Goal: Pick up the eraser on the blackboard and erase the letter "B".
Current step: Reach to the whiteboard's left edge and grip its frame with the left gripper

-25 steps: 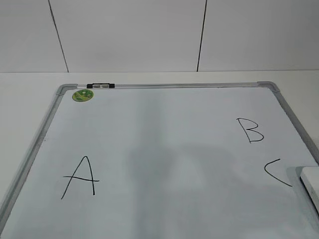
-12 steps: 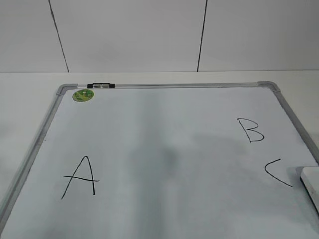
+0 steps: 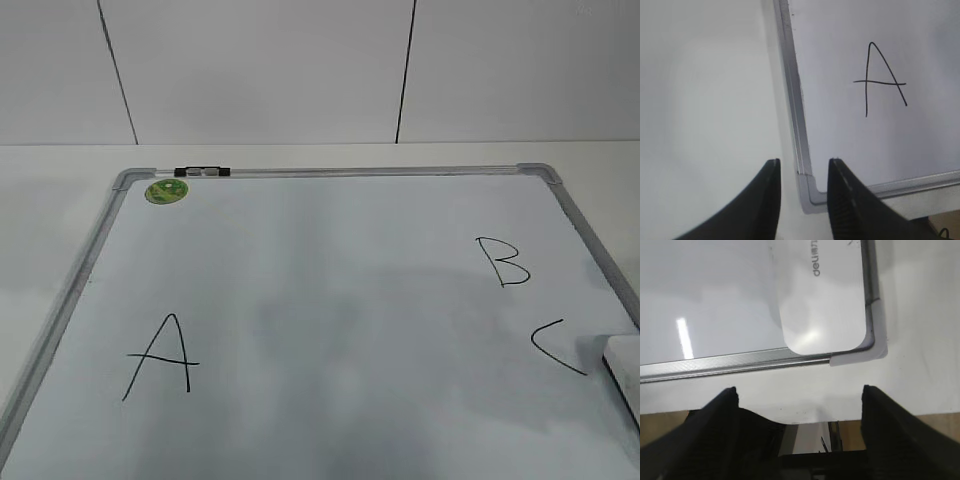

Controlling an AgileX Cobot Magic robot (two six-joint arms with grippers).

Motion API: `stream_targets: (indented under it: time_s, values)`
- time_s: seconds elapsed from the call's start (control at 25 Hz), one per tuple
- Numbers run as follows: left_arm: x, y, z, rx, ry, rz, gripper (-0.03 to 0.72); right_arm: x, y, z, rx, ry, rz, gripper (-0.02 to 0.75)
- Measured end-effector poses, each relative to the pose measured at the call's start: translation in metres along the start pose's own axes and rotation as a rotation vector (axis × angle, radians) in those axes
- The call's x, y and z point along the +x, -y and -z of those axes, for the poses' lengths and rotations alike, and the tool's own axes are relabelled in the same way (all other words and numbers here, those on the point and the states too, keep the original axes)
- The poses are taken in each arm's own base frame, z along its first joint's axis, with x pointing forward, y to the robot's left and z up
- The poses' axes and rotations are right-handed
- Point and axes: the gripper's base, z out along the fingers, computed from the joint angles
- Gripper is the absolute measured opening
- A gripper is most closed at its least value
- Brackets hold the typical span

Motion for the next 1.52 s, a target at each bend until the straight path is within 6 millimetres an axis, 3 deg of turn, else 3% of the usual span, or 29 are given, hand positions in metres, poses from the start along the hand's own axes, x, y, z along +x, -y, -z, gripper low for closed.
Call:
stream_targets:
  time_s: [0.36,0.68,1.04,1.32,1.52]
  values:
    - [-0.081,-0.006,-0.083,-0.020,-0.169,0.024,0.241,-0.025,-0.002,-0.007,0.003,-0.023,-0.007,0.584]
    - [-0.118,-0.009,-0.126,-0.025,-0.218,0.029,0.241,-0.047,-0.006,-0.004,-0.002,-0.015,0.006,0.584]
    - [-0.141,-0.013,-0.170,-0.026,-0.266,0.037,0.241,-0.056,-0.006,-0.011,0.002,-0.049,0.022,0.584]
    - [-0.135,-0.019,-0.211,-0.032,-0.355,0.048,0.241,-0.055,-0.006,-0.012,0.003,-0.062,0.030,0.584]
    - [-0.132,-0.020,-0.224,-0.035,-0.382,0.052,0.241,-0.053,-0.006,-0.012,0.003,-0.077,0.033,0.584]
